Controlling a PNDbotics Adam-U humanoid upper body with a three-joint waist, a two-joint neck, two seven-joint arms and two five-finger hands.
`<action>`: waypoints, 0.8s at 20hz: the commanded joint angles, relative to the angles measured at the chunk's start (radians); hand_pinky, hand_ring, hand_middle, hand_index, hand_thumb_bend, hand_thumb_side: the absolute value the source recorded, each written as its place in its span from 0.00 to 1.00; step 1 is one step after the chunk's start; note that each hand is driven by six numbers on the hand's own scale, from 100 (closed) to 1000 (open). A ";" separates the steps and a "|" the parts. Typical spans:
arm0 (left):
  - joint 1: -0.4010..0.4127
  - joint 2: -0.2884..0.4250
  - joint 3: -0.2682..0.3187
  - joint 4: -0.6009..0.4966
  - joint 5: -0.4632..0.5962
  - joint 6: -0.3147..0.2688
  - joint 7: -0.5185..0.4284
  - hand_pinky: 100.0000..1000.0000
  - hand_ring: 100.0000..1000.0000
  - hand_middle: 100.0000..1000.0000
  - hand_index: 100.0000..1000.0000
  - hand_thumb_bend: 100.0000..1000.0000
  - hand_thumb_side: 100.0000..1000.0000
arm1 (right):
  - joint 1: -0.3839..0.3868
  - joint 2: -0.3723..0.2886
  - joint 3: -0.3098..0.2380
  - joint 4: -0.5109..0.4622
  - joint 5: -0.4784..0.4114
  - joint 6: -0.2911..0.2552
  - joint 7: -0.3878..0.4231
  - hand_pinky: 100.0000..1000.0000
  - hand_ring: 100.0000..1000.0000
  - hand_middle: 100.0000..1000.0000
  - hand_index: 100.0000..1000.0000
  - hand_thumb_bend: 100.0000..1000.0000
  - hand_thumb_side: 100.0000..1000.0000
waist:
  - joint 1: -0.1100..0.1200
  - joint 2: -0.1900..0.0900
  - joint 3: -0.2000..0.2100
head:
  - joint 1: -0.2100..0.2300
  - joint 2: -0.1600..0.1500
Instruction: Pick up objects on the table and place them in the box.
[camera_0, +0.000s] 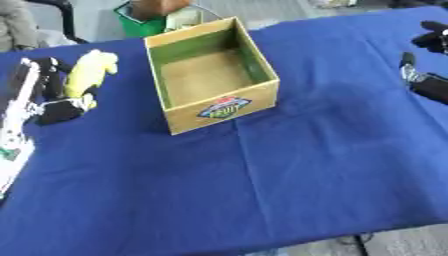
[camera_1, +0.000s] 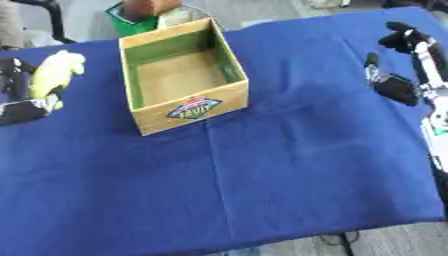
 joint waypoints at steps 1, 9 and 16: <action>-0.063 0.024 0.002 0.011 -0.017 -0.016 -0.004 0.15 0.12 0.12 0.27 0.10 0.00 | -0.019 -0.016 -0.001 -0.020 -0.001 -0.004 0.008 0.84 0.77 0.67 0.92 0.00 0.14 | -0.005 -0.021 -0.006 | 0.007 -0.006; -0.236 -0.085 -0.016 0.199 -0.123 -0.085 -0.043 0.18 0.14 0.14 0.29 0.07 0.00 | -0.033 -0.002 0.017 -0.021 0.001 -0.013 0.025 0.84 0.77 0.67 0.92 0.00 0.15 | -0.001 -0.032 -0.046 | 0.033 -0.003; -0.319 -0.190 0.018 0.397 -0.270 -0.161 -0.017 0.20 0.15 0.15 0.29 0.05 0.00 | -0.063 0.016 0.041 -0.025 0.003 -0.024 0.048 0.84 0.77 0.67 0.92 0.00 0.14 | 0.007 -0.024 -0.098 | 0.069 -0.017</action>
